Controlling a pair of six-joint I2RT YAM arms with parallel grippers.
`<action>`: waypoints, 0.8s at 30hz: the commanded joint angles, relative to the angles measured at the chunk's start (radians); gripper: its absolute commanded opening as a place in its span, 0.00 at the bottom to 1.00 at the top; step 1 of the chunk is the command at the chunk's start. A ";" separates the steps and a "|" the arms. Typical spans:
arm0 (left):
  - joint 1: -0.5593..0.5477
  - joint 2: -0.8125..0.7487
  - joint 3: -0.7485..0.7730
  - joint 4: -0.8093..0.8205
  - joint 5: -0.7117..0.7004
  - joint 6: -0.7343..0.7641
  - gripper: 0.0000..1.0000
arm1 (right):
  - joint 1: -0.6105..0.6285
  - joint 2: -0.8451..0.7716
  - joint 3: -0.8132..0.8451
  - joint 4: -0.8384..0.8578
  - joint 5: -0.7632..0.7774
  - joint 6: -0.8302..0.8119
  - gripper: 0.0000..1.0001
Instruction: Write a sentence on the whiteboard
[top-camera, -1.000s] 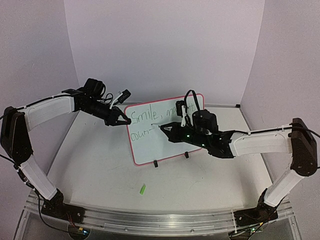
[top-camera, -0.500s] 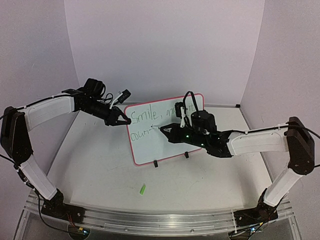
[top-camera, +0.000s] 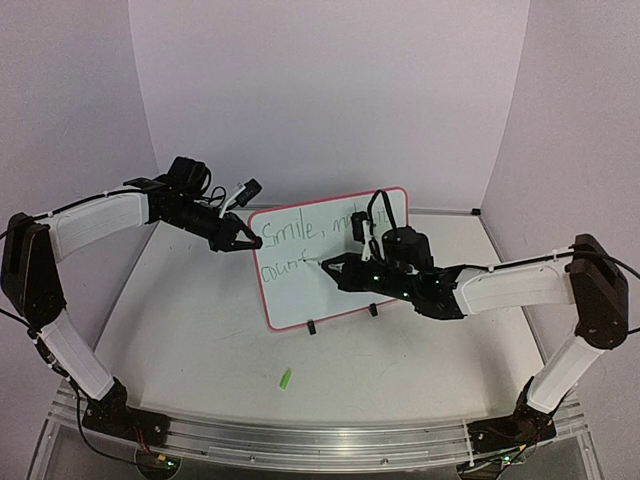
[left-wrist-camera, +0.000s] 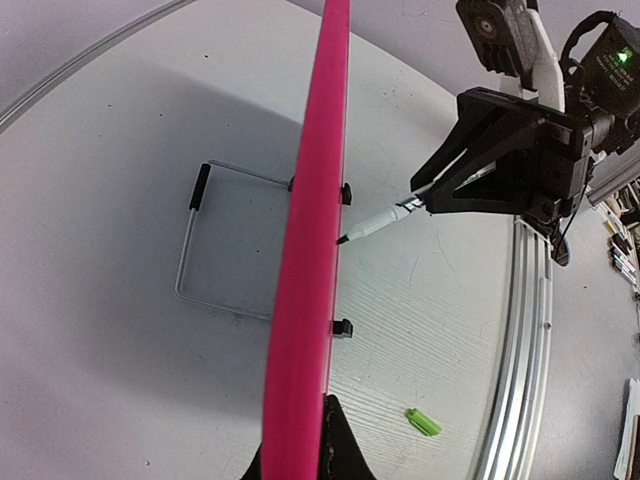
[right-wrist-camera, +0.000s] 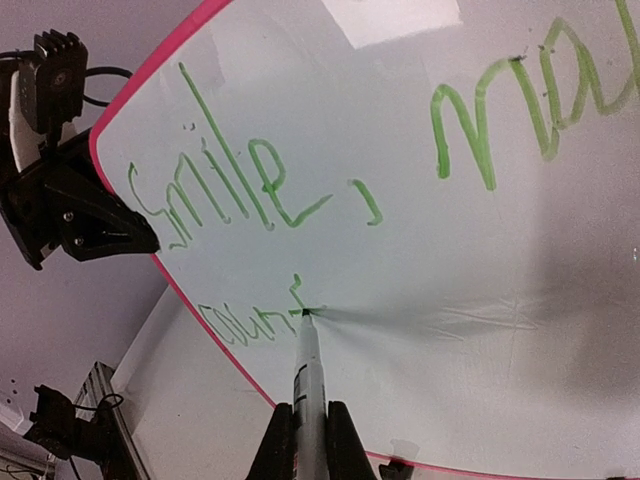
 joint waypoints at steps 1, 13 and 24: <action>0.001 -0.013 0.011 0.006 -0.127 0.067 0.00 | -0.009 0.025 -0.027 0.026 0.016 0.028 0.00; 0.001 -0.013 0.010 0.006 -0.127 0.067 0.00 | -0.010 -0.011 -0.039 0.012 0.060 0.021 0.00; 0.001 -0.014 0.010 0.007 -0.128 0.067 0.00 | -0.009 -0.086 -0.039 0.005 0.071 -0.024 0.00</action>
